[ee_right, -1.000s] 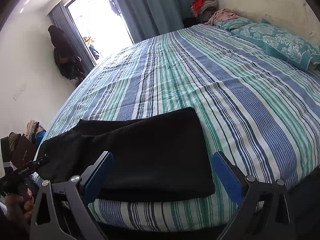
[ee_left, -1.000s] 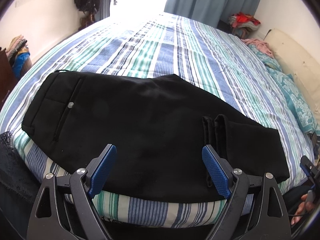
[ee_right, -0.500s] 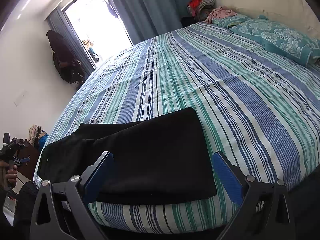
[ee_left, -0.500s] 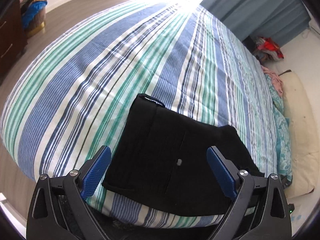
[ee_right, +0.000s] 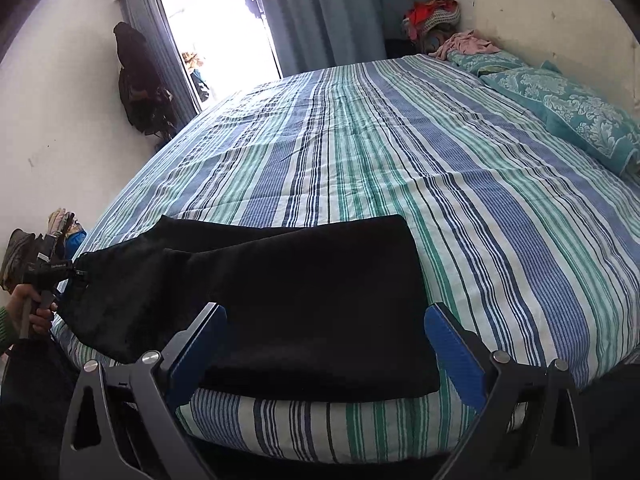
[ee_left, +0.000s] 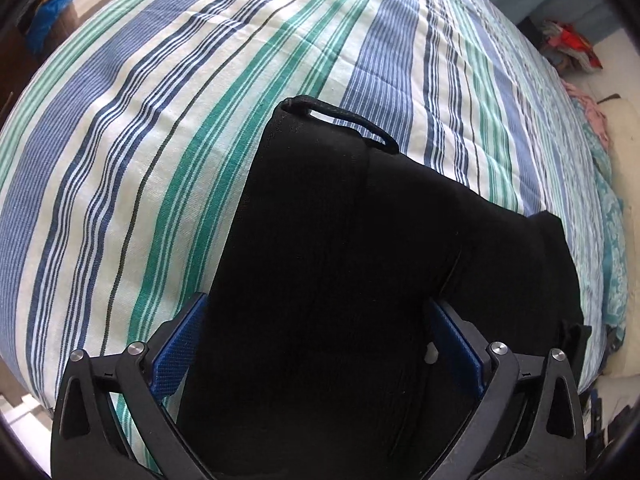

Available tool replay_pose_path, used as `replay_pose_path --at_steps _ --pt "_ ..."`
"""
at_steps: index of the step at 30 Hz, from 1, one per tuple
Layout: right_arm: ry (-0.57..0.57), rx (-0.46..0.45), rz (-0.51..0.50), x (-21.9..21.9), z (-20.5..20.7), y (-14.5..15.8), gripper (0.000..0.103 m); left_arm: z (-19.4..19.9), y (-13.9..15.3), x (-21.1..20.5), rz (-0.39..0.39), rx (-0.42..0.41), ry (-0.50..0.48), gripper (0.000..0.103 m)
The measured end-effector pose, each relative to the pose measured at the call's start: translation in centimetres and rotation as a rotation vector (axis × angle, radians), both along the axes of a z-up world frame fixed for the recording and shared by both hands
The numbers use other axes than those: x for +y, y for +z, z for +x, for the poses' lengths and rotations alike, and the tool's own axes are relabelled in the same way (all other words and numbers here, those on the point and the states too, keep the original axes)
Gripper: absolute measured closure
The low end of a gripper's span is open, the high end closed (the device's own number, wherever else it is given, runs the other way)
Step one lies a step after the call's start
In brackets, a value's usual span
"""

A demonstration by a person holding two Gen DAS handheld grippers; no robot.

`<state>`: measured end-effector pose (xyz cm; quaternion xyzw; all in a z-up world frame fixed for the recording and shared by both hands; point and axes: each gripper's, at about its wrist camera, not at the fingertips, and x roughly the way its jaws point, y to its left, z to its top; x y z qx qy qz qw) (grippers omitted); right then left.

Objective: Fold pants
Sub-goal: 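Grasp the waistband end with the left tool and fold it over the trousers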

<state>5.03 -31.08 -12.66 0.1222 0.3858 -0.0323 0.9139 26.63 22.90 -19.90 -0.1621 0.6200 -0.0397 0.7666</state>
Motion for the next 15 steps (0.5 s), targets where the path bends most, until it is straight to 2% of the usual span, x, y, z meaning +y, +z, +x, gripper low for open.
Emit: replay_pose_path --at_steps 9,11,13,15 --pt "0.041 -0.002 -0.016 1.2 0.3 0.0 0.004 0.7 0.2 -0.3 0.017 0.024 0.001 0.0" --pt "0.035 -0.009 -0.016 1.1 0.2 0.2 0.004 0.9 0.9 -1.0 0.001 0.025 -0.007 0.02" --pt "0.02 -0.024 -0.006 0.8 -0.2 0.5 0.004 0.3 2.5 -1.3 0.029 0.011 -0.023 0.062" --pt "0.006 -0.039 0.008 0.3 -0.5 0.7 0.004 -0.5 4.1 -0.8 -0.032 -0.002 -0.025 0.079"
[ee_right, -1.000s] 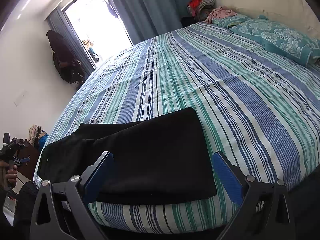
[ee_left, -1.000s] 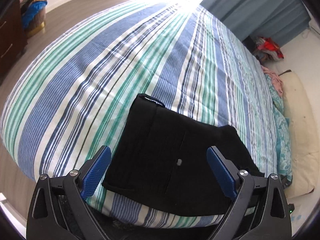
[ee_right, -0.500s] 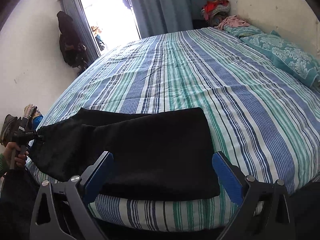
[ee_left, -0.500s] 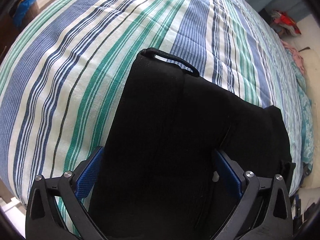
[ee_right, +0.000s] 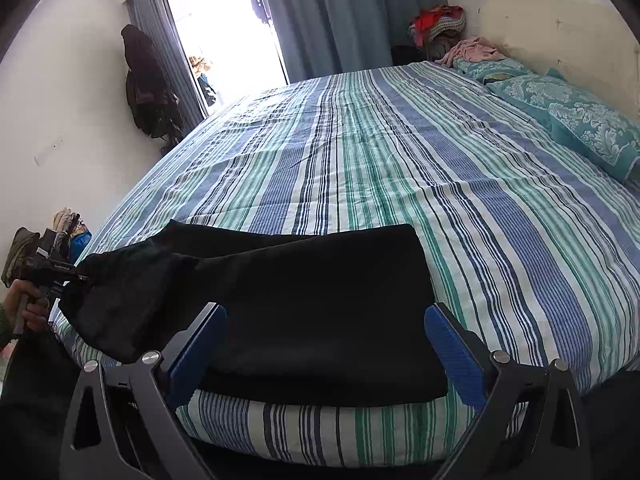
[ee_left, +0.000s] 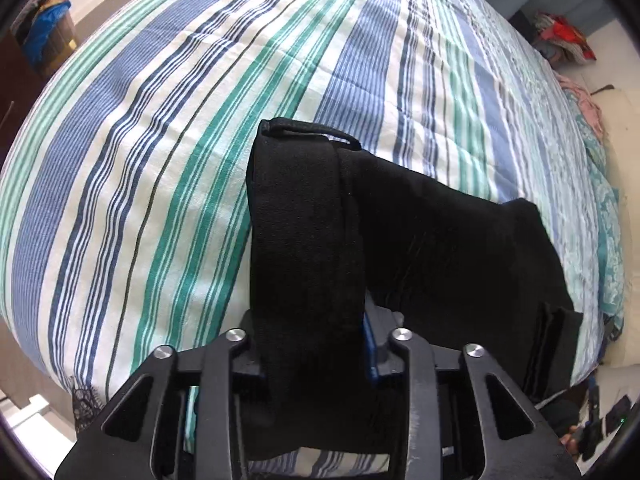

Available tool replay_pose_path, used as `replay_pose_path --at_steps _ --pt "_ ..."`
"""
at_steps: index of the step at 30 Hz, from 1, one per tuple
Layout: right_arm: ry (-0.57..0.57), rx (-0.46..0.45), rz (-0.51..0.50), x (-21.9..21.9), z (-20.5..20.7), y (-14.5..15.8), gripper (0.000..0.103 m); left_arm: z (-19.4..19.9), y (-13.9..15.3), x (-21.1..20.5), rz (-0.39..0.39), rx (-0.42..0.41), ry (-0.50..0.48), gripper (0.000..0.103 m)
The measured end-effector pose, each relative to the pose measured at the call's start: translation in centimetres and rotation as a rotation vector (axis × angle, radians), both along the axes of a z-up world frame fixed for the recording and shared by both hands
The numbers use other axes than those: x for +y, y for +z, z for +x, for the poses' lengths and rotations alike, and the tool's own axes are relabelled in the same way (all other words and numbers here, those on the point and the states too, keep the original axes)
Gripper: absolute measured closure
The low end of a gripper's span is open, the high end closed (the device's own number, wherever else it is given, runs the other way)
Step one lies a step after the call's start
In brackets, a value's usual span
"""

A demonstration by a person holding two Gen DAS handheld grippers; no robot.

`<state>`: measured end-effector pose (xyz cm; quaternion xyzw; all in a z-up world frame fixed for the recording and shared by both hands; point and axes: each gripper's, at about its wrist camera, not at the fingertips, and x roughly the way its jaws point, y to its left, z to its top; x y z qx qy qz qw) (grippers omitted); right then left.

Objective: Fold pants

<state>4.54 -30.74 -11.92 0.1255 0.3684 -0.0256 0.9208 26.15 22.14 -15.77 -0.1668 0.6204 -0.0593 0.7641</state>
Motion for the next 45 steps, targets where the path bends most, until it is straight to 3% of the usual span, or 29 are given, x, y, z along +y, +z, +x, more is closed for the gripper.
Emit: replay_pose_path --at_steps 3,6,9,12,15,17,18,20,22,25,29,32,36,38,43,45 --pt "-0.012 -0.011 0.024 -0.6 0.0 0.1 0.004 -1.5 3.8 -0.4 -0.092 -0.057 0.001 0.083" --pt "-0.027 -0.016 0.059 -1.4 0.3 0.1 0.004 -3.1 8.5 -3.0 -0.232 -0.124 -0.03 0.084" --pt "-0.051 -0.031 0.1 -2.1 0.2 0.3 0.004 -4.4 12.6 -8.4 -0.353 -0.165 -0.11 0.084" --pt "-0.072 -0.046 0.122 -2.8 0.0 0.5 0.004 -5.3 15.1 -15.6 -0.408 -0.197 -0.214 0.084" --pt "-0.104 -0.06 0.136 -3.7 -0.4 0.8 0.004 -5.9 14.7 -23.2 -0.417 -0.194 -0.27 0.083" --pt "-0.132 -0.07 0.153 -4.5 -0.7 0.8 0.004 -6.2 12.6 -28.6 -0.374 -0.18 -0.288 0.075" --pt "-0.145 -0.075 0.167 -4.9 -0.9 0.8 0.004 -6.2 11.0 -31.3 -0.383 -0.155 -0.328 0.066" --pt "-0.172 -0.085 0.201 -5.8 -1.4 0.7 0.004 -6.2 7.3 -36.2 -0.421 -0.03 -0.422 0.061" --pt "-0.196 -0.096 0.237 -6.7 -1.9 0.7 0.004 -6.8 5.6 -38.4 -0.385 0.055 -0.444 0.062" --pt "-0.218 -0.119 0.302 -7.9 -3.1 0.7 0.004 -7.4 8.1 -36.6 -0.425 -0.036 -0.465 0.058" --pt "-0.171 -0.116 0.423 -8.7 -3.0 -0.2 0.004 -8.0 12.7 -29.3 -0.29 -0.257 -0.412 0.035" --pt "0.009 -0.065 0.558 -7.3 -0.5 -1.2 0.004 -8.0 12.9 -22.9 -0.212 -0.344 -0.301 0.03" --pt "0.271 0.062 0.727 -4.9 5.2 -2.8 0.005 -8.6 9.6 -16.8 -0.097 -0.332 -0.143 0.03" --pt "0.372 0.144 0.699 -3.8 8.1 -3.4 0.014 -9.3 7.2 -14.4 -0.085 -0.294 -0.072 0.03" --pt "0.505 0.283 0.576 -1.1 11.8 -5.2 0.019 -11.2 3.2 -11.5 -0.14 -0.256 0.055 0.03" --pt "0.544 0.332 0.448 0.9 11.9 -5.7 0.021 -11.4 2.0 -11.0 -0.132 -0.23 0.066 0.03"
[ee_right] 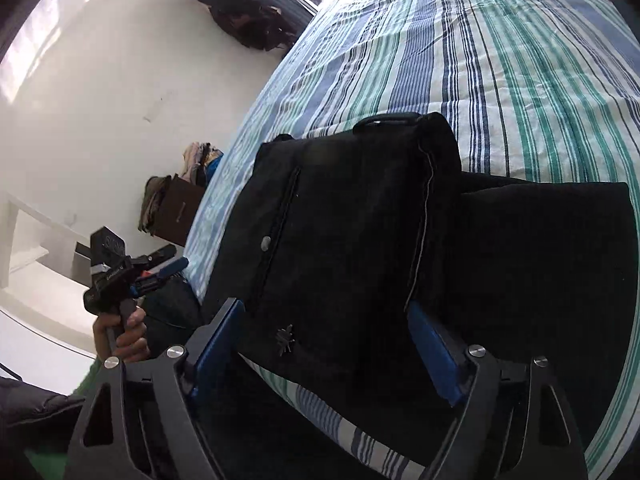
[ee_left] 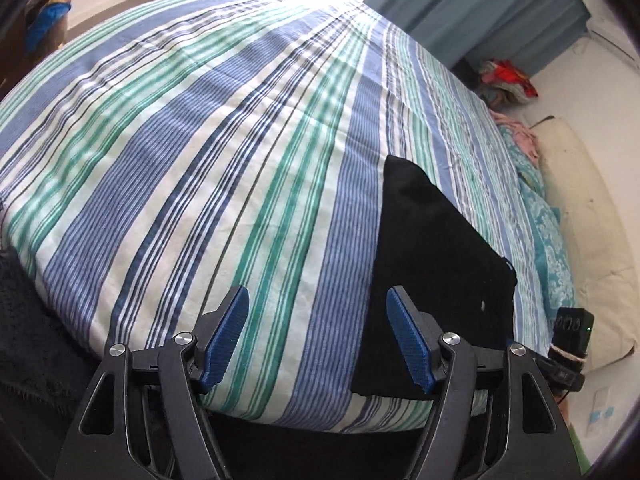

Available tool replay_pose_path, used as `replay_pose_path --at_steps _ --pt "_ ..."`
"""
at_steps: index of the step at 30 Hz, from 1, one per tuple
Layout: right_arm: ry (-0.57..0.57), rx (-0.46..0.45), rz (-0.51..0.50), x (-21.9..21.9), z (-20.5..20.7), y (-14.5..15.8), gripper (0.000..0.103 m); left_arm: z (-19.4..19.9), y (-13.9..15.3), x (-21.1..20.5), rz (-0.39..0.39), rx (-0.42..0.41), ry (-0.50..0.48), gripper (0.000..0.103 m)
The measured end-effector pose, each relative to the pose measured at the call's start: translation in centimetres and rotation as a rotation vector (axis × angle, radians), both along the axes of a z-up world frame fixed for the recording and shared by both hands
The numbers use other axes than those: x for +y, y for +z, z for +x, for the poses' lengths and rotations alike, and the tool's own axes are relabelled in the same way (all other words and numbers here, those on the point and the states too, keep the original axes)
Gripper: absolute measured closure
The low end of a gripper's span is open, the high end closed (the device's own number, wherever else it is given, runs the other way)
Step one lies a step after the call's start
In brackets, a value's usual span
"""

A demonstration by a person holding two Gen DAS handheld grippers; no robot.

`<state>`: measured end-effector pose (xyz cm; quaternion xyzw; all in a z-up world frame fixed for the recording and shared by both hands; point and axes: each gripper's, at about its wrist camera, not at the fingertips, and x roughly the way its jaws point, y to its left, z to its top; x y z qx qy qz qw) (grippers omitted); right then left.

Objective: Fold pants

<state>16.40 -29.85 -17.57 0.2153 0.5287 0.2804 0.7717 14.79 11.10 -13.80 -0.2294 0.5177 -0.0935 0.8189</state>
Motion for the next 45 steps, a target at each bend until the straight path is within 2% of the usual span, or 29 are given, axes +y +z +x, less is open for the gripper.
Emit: replay_pose_path --at_steps 2,5,7,9,10,11,12,13,15,18,20,22,24,27,31,33,35,37,38,40,42,45 --pt "0.079 -0.014 -0.085 1.9 -0.5 -0.2 0.023 -0.2 -0.4 0.2 0.009 0.013 -0.003 0.031" --pt "0.156 -0.042 -0.101 4.0 -1.6 0.2 0.022 -0.2 -0.7 0.3 0.006 0.014 -0.009 0.03" --pt "0.136 -0.035 -0.121 4.0 -1.3 -0.2 0.023 0.0 -1.0 0.2 0.004 0.018 -0.012 0.03" --pt "0.095 -0.007 -0.097 3.6 -0.9 -0.8 0.025 0.1 -1.3 0.0 0.007 0.025 -0.015 0.03" --pt "0.082 -0.001 -0.088 3.7 -0.5 -1.0 0.032 0.1 -1.4 -0.1 0.012 0.027 -0.017 0.03" --pt "0.09 0.007 -0.076 3.9 -0.3 -0.9 0.044 0.1 -1.5 -0.1 0.021 0.027 -0.018 0.03" --pt "0.102 0.026 -0.061 4.3 0.1 -0.8 0.072 0.0 -1.5 0.0 0.029 0.028 -0.017 0.03" --pt "0.093 0.032 -0.047 4.3 0.3 -0.4 0.083 -0.1 -1.5 0.1 0.033 0.028 -0.012 0.03" --pt "0.08 0.016 0.033 3.6 0.7 1.4 0.086 -0.2 -1.5 0.6 0.025 0.031 0.004 0.03" --pt "0.05 -0.062 0.103 2.5 0.7 6.0 0.087 -0.2 -1.5 1.0 0.005 0.035 0.019 0.03" --pt "0.052 -0.121 0.102 1.6 0.3 9.0 0.087 -0.4 -1.1 0.9 0.006 0.023 0.01 0.03" --pt "0.044 -0.148 0.091 0.3 -0.5 10.9 0.087 -0.6 -0.6 0.4 0.021 0.003 -0.009 0.03" --pt "0.022 -0.148 0.055 -1.7 -1.5 11.5 0.087 -0.7 -0.3 -0.3 0.033 -0.013 -0.034 0.03" --pt "-0.036 -0.083 -0.004 -5.4 -2.6 9.4 0.087 -1.0 0.1 -1.5 0.062 -0.031 -0.077 0.03" --pt "-0.167 0.085 -0.113 -9.1 -3.6 2.6 0.087 -1.4 0.8 -3.8 0.114 -0.061 -0.139 0.03" --pt "-0.239 0.132 -0.108 -10.2 -3.9 -0.2 0.085 -1.6 1.5 -5.7 0.14 -0.086 -0.189 0.03" --pt "-0.286 0.118 -0.097 -10.4 -4.0 -0.8 0.082 -2.0 2.6 -8.0 0.173 -0.129 -0.256 0.03" --pt "-0.297 0.12 -0.103 -10.5 -3.8 -0.2 0.073 -2.7 3.7 -10.6 0.203 -0.184 -0.332 0.03" --pt "-0.29 0.118 -0.136 -10.4 -3.8 0.3 0.066 -2.9 4.2 -11.9 0.218 -0.21 -0.371 0.03" --pt "-0.274 0.068 -0.248 -10.4 -3.7 2.3 0.065 -3.5 4.7 -14.4 0.253 -0.258 -0.441 0.028" --pt "-0.27 -0.029 -0.356 -10.0 -3.5 5.5 0.064 -3.8 4.5 -16.6 0.283 -0.282 -0.498 0.028" --pt "-0.225 -0.164 -0.337 -8.2 -1.9 9.4 0.064 -4.2 2.9 -19.3 0.301 -0.293 -0.566 0.028"
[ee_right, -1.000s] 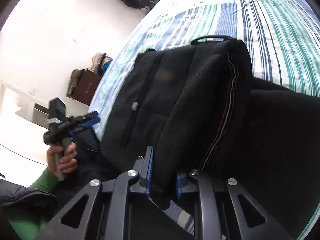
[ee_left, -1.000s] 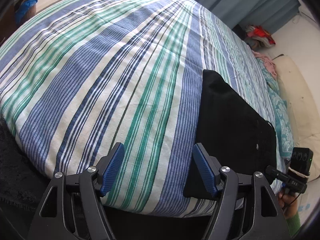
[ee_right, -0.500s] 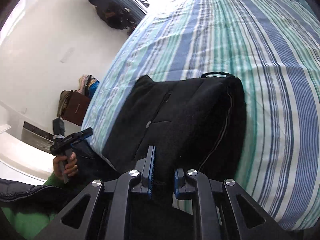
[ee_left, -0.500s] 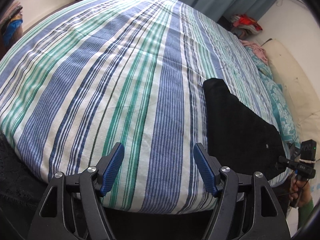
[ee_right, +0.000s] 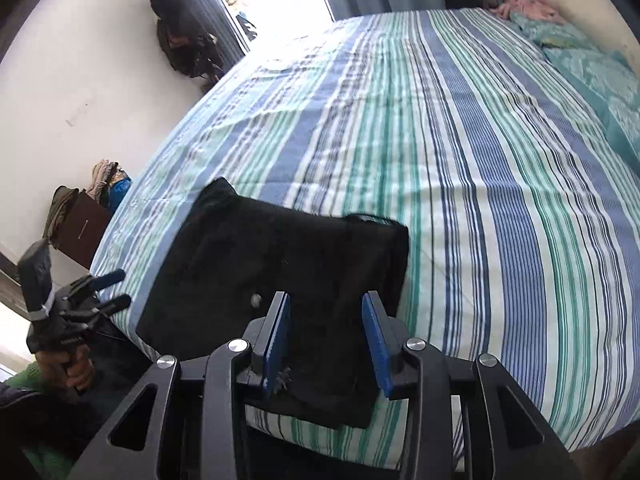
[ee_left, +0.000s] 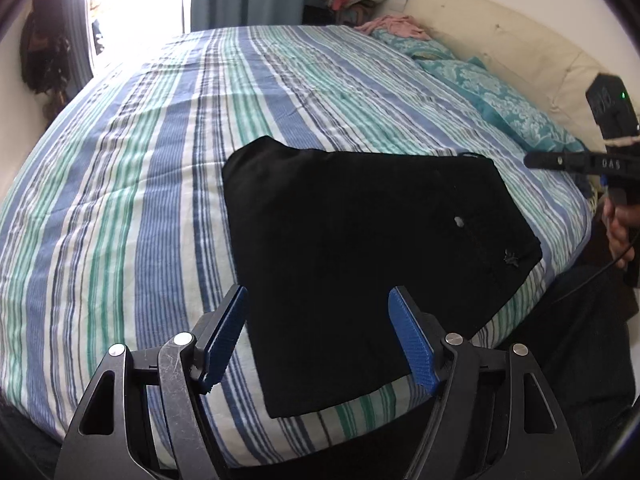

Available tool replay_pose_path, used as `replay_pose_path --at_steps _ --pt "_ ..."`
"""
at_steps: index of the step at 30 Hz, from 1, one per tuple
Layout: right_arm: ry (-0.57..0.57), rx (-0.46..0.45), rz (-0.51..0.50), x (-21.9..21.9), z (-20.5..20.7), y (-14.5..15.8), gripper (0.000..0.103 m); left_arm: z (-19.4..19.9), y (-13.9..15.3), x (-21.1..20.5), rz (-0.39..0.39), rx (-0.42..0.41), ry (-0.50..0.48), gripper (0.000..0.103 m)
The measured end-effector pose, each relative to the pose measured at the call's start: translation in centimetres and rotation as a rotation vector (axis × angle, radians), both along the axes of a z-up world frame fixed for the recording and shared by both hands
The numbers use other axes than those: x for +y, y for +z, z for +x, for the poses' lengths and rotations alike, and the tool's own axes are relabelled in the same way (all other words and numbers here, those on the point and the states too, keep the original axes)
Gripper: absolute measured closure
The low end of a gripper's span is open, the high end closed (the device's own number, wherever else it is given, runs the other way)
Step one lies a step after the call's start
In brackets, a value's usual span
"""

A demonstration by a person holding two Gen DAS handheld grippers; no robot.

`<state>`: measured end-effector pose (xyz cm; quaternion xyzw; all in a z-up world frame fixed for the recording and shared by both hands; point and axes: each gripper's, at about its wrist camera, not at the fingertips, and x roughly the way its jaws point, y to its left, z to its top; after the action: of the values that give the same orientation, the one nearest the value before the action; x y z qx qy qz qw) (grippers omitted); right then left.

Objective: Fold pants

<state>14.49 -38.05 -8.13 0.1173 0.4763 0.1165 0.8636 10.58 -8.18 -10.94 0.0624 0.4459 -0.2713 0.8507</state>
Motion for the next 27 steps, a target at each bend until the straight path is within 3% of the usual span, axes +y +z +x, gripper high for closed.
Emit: replay_pose_path --at_steps 2,4,5,7,8,11,14,16,19,21,24,27 --pt "0.036 -0.034 0.032 1.5 2.0 0.3 0.064 -0.1 -1.7 -1.5 0.056 0.022 -0.029 0.028" --pt "0.032 -0.005 0.091 2.1 4.3 -1.7 0.065 -0.4 -3.2 -2.3 0.124 0.016 -0.049 0.028" --pt "-0.002 0.032 0.064 2.1 5.1 -3.5 0.065 -0.8 -3.5 -2.4 0.149 -0.002 -0.06 0.028" --pt "-0.07 0.133 -0.03 1.3 6.5 -7.6 0.089 -1.4 -2.9 -2.0 0.163 -0.024 -0.072 0.028" --pt "-0.091 0.157 -0.021 0.6 6.8 -8.9 0.089 -1.6 -2.4 -1.6 0.159 -0.019 -0.068 0.027" --pt "-0.132 0.057 0.04 -0.2 4.4 -6.2 0.085 -1.8 -0.7 0.2 0.095 0.001 -0.019 0.027" --pt "-0.056 0.009 0.048 1.4 0.5 -2.7 0.082 -1.6 -0.2 1.6 0.026 0.023 0.017 0.022" --pt "-0.004 0.022 0.068 3.0 -2.2 -1.9 0.081 -1.3 -0.9 1.3 0.041 0.03 0.02 0.019" --pt "-0.031 0.15 0.015 4.3 -4.6 -5.3 0.082 -0.6 -3.5 0.5 0.109 0.09 0.018 0.019" --pt "-0.069 0.22 0.042 3.8 -5.7 -8.4 0.087 -0.7 -3.8 0.5 0.103 0.117 0.029 0.019" --pt "-0.099 0.16 0.037 4.0 -6.5 -6.5 0.085 -0.2 -1.6 1.8 0.05 0.108 0.047 0.019" --pt "-0.078 0.025 -0.01 4.5 -6.1 -2.9 0.084 3.2 0.4 2.3 0.001 0.081 0.09 0.018"
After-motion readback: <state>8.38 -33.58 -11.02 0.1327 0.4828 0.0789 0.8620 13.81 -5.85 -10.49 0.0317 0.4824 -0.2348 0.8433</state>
